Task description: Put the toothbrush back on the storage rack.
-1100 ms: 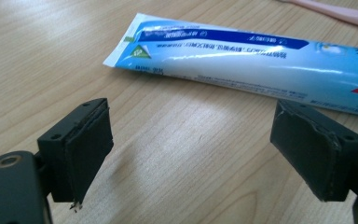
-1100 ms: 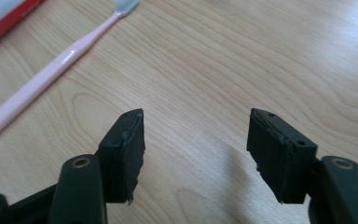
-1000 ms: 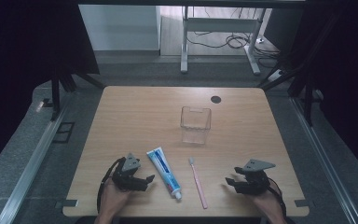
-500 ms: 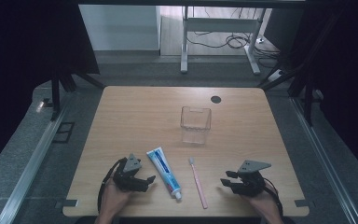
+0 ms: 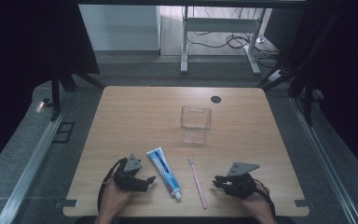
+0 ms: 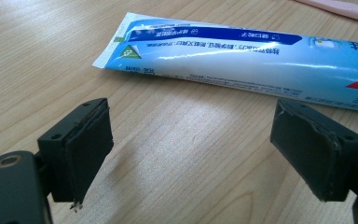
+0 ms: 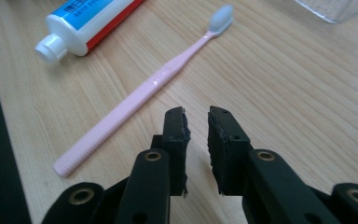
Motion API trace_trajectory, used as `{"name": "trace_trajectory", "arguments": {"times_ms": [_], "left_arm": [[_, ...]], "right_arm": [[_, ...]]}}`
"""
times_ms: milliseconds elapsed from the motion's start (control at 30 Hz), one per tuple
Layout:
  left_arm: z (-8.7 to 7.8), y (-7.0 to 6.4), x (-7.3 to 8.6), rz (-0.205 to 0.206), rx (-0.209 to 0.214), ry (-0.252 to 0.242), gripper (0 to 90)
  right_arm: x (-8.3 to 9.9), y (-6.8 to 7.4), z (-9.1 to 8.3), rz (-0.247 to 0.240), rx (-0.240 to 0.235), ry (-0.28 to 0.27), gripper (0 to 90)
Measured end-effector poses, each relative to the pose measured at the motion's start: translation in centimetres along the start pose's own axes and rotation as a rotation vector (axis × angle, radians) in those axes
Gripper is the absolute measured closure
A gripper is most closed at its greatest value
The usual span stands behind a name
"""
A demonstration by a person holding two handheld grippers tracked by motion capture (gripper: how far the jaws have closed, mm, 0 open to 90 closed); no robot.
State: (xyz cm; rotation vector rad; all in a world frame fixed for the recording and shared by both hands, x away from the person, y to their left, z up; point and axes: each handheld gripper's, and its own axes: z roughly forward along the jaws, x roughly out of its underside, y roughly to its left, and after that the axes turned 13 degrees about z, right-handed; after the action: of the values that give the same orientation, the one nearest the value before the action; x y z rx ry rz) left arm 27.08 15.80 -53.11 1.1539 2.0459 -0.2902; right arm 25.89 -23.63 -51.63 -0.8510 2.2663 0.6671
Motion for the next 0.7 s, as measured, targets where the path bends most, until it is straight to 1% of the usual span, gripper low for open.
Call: {"name": "trace_trajectory", "arguments": {"times_ms": [33, 67, 167, 200, 233, 300, 433, 700], "left_arm": [[0.0, 0.0, 0.0, 0.0, 0.001, 0.0, 12.9], [0.0, 0.0, 0.0, 0.0, 0.001, 0.0, 12.9], [0.0, -0.1, 0.0, 0.002, 0.001, 0.003, 12.8], [0.0, -0.1, 0.0, 0.003, 0.002, 0.003, 12.9], [0.0, -0.1, 0.0, 0.003, 0.003, 0.003, 12.9], [0.1, -0.1, 0.0, 0.0, 0.003, 0.006, 12.9], [0.1, -0.1, -0.1, -0.001, 0.003, 0.006, 12.9], [0.1, -0.2, -0.1, 0.002, 0.003, 0.004, 12.9]], "right_arm": [[-0.2, 0.4, 0.2, 0.003, -0.008, 0.01, 80.8], [-0.2, 0.4, 0.2, 0.003, -0.008, 0.01, 80.8], [-0.5, 0.9, 0.4, 0.001, -0.018, 0.015, 85.9], [-0.7, 1.1, 0.5, 0.004, -0.034, 0.014, 88.8], [-0.7, 1.3, 0.6, 0.007, -0.039, 0.012, 89.7], [-0.8, 1.5, 0.7, 0.007, -0.046, 0.013, 89.9], [-1.2, 2.5, 1.2, 0.003, -0.071, 0.013, 90.0], [-1.2, 3.3, 2.3, -0.007, -0.093, 0.031, 90.0]]}}
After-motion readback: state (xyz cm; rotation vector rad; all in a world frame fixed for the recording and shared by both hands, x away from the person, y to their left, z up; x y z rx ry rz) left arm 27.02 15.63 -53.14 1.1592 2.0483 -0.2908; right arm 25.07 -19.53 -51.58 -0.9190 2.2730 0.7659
